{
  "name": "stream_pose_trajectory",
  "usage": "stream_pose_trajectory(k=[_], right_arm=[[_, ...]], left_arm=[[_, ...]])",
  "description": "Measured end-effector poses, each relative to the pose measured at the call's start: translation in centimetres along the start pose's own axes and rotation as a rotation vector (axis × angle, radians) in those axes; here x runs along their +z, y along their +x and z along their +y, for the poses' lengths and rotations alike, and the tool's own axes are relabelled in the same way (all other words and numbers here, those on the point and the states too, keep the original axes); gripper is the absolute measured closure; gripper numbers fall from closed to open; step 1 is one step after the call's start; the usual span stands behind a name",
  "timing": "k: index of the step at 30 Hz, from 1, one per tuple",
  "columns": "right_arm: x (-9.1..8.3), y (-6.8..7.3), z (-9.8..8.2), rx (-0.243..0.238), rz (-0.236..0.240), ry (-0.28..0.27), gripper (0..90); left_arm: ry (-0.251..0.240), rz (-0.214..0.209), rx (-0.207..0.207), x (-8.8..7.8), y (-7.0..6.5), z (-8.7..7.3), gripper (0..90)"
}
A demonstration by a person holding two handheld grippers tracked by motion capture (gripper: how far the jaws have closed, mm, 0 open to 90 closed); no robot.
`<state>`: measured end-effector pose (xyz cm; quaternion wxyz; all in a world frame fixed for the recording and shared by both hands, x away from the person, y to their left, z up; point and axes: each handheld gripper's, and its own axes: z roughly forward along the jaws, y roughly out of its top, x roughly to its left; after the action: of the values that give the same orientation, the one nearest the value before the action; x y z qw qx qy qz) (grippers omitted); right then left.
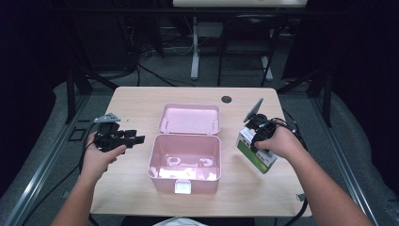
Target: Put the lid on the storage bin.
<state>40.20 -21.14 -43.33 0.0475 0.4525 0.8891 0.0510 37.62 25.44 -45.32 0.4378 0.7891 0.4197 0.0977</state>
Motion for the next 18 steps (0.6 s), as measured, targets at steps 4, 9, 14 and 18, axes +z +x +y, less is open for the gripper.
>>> stream_pose_trajectory(k=[4,9,14,18], right_arm=[[-1.6,0.8,0.4,-0.030,-0.012,-0.004,61.6],[-3.1,1.5,1.0,-0.048,-0.004,-0.011,61.6],[-4.0,1.9,1.5,-0.056,0.003,-0.019,61.6],[-4.9,2.4,2.1,-0.068,0.013,-0.025,61.6]], left_arm=[[-0.001,-0.001,-0.004,0.0,0.0,0.0,47.5],[-0.001,-0.001,0.001,0.0,0.0,0.0,47.6],[0.000,-0.002,-0.004,0.0,0.0,0.0,47.6],[-0.001,-0.002,-0.009,0.0,0.1,0.0,47.6]])
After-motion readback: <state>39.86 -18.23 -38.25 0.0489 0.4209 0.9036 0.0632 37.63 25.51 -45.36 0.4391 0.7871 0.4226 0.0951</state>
